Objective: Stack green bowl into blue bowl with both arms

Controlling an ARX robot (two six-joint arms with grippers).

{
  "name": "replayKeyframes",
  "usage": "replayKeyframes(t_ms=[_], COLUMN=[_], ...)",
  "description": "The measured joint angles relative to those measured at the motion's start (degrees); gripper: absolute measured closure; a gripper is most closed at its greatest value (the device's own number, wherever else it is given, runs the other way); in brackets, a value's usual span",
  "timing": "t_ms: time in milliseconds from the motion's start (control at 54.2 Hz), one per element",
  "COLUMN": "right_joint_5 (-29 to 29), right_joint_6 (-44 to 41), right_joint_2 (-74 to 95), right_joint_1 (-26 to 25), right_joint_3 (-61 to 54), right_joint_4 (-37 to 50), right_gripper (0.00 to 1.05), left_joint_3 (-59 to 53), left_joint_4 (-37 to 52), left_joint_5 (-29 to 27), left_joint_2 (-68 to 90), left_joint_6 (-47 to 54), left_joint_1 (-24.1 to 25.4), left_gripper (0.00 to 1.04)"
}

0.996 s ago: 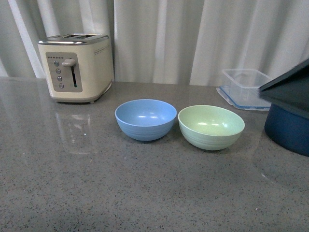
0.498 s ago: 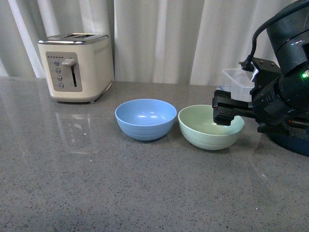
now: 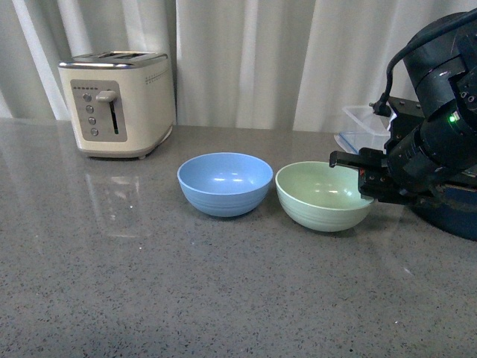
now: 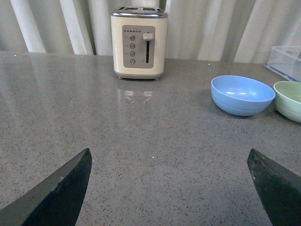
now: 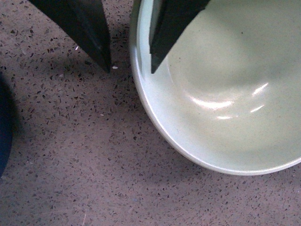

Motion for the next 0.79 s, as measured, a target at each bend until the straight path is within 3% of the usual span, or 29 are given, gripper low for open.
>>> replayKeyframes(t_ms=[166,516,793], right_joint_5=[0.2,0.2,-0.1], right_joint_6=[0.0,-1.6,-0.9], right_joint_2=[0.1,-4.6,-4.9], right_joint_1=[-0.2,-0.5,6.3], right_joint_3=[0.4,4.4,15.6], right_joint_4=[-0.5,-4.2,-8.0], right_gripper=[1.04,1.04,1.04], left_joint_3=[0.0,0.0,0.0], left_joint_4=[0.0,0.0,0.0], left_joint_5=[0.0,0.0,0.0], left_joint_2=[0.0,0.0,0.0], left_joint_6=[0.0,0.0,0.0], left_joint_1=[0.0,0.0,0.0], left_gripper=[0.07,0.07,0.07])
